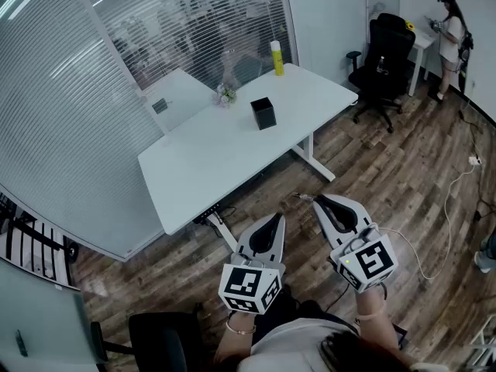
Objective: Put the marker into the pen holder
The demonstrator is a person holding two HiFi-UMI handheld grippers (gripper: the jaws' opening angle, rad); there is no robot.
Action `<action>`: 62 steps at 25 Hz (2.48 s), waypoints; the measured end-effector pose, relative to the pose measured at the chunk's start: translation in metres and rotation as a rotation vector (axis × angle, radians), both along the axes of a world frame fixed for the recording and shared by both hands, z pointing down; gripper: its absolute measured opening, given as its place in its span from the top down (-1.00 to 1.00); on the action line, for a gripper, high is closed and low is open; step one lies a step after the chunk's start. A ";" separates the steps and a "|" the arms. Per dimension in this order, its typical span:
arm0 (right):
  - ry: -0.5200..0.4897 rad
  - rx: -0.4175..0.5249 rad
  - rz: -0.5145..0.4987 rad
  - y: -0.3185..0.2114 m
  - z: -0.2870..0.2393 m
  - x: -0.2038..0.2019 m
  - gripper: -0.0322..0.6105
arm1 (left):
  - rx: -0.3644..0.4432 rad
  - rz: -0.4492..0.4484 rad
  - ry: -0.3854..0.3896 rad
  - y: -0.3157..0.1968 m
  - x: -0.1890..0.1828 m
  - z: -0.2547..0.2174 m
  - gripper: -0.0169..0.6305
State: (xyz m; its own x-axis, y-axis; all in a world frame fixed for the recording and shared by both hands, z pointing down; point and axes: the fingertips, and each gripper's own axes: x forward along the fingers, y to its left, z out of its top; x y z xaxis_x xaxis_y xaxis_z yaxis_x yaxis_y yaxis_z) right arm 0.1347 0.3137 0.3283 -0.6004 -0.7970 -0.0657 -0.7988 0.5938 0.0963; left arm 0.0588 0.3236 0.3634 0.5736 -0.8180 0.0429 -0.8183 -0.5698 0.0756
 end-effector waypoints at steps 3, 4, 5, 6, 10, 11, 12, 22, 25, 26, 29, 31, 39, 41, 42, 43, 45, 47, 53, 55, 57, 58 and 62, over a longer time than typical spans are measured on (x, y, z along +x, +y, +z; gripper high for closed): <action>-0.030 0.009 -0.010 -0.002 -0.002 0.000 0.73 | 0.006 -0.002 0.000 -0.002 -0.001 -0.001 0.89; -0.042 0.013 -0.018 -0.001 -0.003 0.000 0.73 | 0.005 -0.003 0.001 -0.003 -0.001 0.000 0.89; -0.053 0.018 -0.024 -0.001 -0.004 -0.001 0.72 | 0.003 -0.003 0.003 -0.003 -0.002 0.001 0.89; -0.061 0.020 -0.025 -0.001 -0.004 -0.002 0.72 | 0.000 -0.002 0.005 -0.003 -0.004 0.002 0.89; -0.087 0.015 -0.011 -0.008 -0.002 -0.004 0.72 | -0.006 0.006 0.003 -0.009 -0.010 0.006 0.89; -0.092 0.013 -0.007 -0.011 -0.001 -0.005 0.72 | -0.006 0.008 0.002 -0.012 -0.013 0.007 0.89; -0.094 0.013 -0.003 -0.014 -0.001 -0.006 0.72 | -0.006 0.009 0.002 -0.015 -0.015 0.007 0.89; -0.035 0.006 0.056 -0.056 0.008 -0.026 0.73 | -0.013 0.020 0.028 -0.056 -0.047 0.010 0.89; 0.001 0.006 0.085 -0.069 0.013 -0.034 0.73 | -0.012 0.033 0.026 -0.068 -0.055 0.013 0.89; 0.005 0.005 0.094 -0.073 0.014 -0.036 0.73 | -0.011 0.037 0.025 -0.072 -0.058 0.014 0.89; -0.004 0.001 0.111 -0.086 0.016 -0.043 0.73 | -0.012 0.052 0.027 -0.084 -0.066 0.017 0.89; -0.007 0.000 0.124 -0.095 0.017 -0.048 0.73 | -0.013 0.061 0.028 -0.093 -0.074 0.018 0.89; -0.005 -0.020 0.159 -0.112 0.022 -0.065 0.73 | -0.030 0.098 0.030 -0.117 -0.093 0.027 0.89; -0.003 -0.031 0.159 -0.118 0.025 -0.070 0.73 | -0.037 0.107 0.032 -0.122 -0.095 0.030 0.89; -0.002 -0.036 0.160 -0.120 0.026 -0.071 0.72 | -0.041 0.112 0.032 -0.124 -0.095 0.031 0.89; -0.002 -0.038 0.160 -0.122 0.026 -0.073 0.73 | -0.045 0.116 0.032 -0.126 -0.095 0.032 0.89; -0.003 -0.041 0.158 -0.125 0.027 -0.075 0.73 | -0.054 0.121 0.038 -0.129 -0.095 0.035 0.89; 0.002 -0.039 0.155 -0.129 0.027 -0.077 0.73 | -0.060 0.124 0.043 -0.133 -0.093 0.038 0.89; 0.013 -0.036 0.156 -0.154 0.028 -0.065 0.73 | -0.067 0.119 0.044 -0.155 -0.090 0.045 0.89; 0.006 -0.033 0.150 -0.165 0.028 -0.062 0.73 | -0.066 0.110 0.045 -0.166 -0.089 0.046 0.89; 0.002 -0.030 0.138 -0.177 0.027 -0.061 0.73 | -0.064 0.108 0.043 -0.178 -0.085 0.046 0.89; 0.002 -0.030 0.130 -0.183 0.027 -0.061 0.73 | -0.063 0.108 0.042 -0.185 -0.083 0.045 0.89; 0.010 -0.035 0.089 -0.208 0.027 -0.062 0.73 | -0.058 0.109 0.042 -0.211 -0.071 0.041 0.89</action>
